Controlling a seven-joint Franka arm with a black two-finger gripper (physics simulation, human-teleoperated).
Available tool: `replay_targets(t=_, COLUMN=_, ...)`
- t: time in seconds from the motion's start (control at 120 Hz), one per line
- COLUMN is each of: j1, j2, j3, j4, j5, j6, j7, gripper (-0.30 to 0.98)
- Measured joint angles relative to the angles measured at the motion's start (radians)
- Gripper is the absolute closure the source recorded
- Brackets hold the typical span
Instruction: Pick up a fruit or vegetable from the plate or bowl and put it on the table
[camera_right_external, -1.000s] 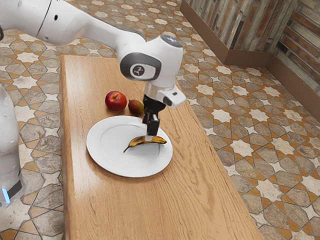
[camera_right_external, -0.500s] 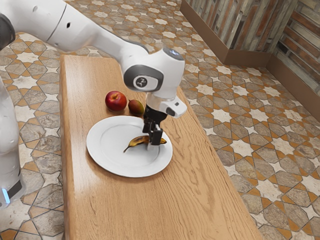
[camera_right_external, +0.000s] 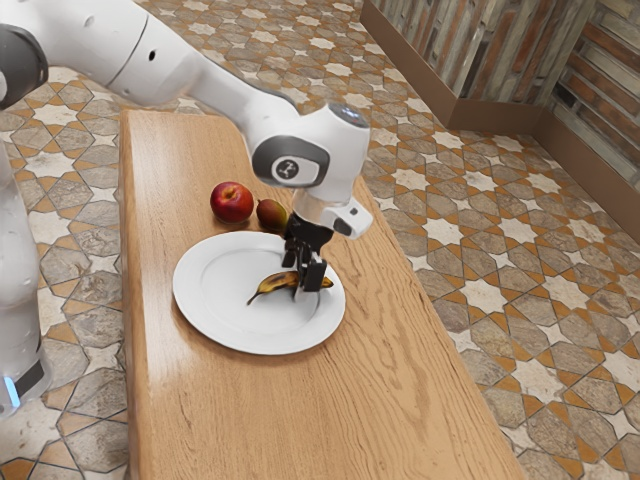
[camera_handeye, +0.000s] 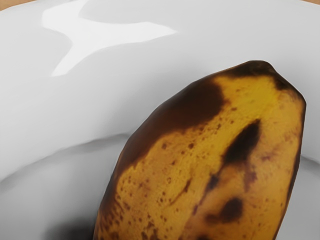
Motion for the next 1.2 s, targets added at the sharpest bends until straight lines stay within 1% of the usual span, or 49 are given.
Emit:
replay_targets(t=0.017, j1=0.000, j2=0.000, j3=0.000, j4=0.000, j5=0.000, j6=0.000, j7=-0.001, gripper=0.02)
replay_targets(t=0.117, j1=0.000, j2=0.001, j3=0.000, j4=0.000, j5=0.003, j6=0.000, j7=-0.005, gripper=0.23)
replay_targets(t=0.233, j1=-0.002, j2=0.000, j3=-0.010, j4=0.000, j5=0.030, j6=0.008, j7=-0.012, gripper=0.44)
replay_targets(t=0.342, j1=-0.001, j2=-0.001, j3=-0.016, j4=0.000, j5=0.051, j6=0.012, j7=-0.021, gripper=0.53)
replay_targets(t=0.483, j1=-0.002, j2=-0.016, j3=-0.033, j4=0.020, j5=0.067, j6=0.012, j7=-0.031, gripper=0.55)
replay_targets(t=0.683, j1=0.000, j2=-0.019, j3=-0.072, j4=0.134, j5=0.093, j6=-0.030, j7=-0.040, gripper=0.55)
replay_targets(t=0.825, j1=0.000, j2=0.002, j3=-0.190, j4=0.177, j5=0.088, j6=-0.050, j7=-0.045, gripper=0.55)
replay_targets(t=1.058, j1=-0.008, j2=0.113, j3=-0.435, j4=0.290, j5=0.068, j6=-0.053, j7=-0.052, gripper=0.54)
replay_targets(t=1.117, j1=-0.024, j2=0.129, j3=-0.472, j4=0.303, j5=0.067, j6=-0.050, j7=-0.054, gripper=0.54)
replay_targets(t=1.2, j1=-0.068, j2=0.143, j3=-0.488, j4=0.308, j5=0.069, j6=-0.042, j7=-0.057, gripper=0.55)
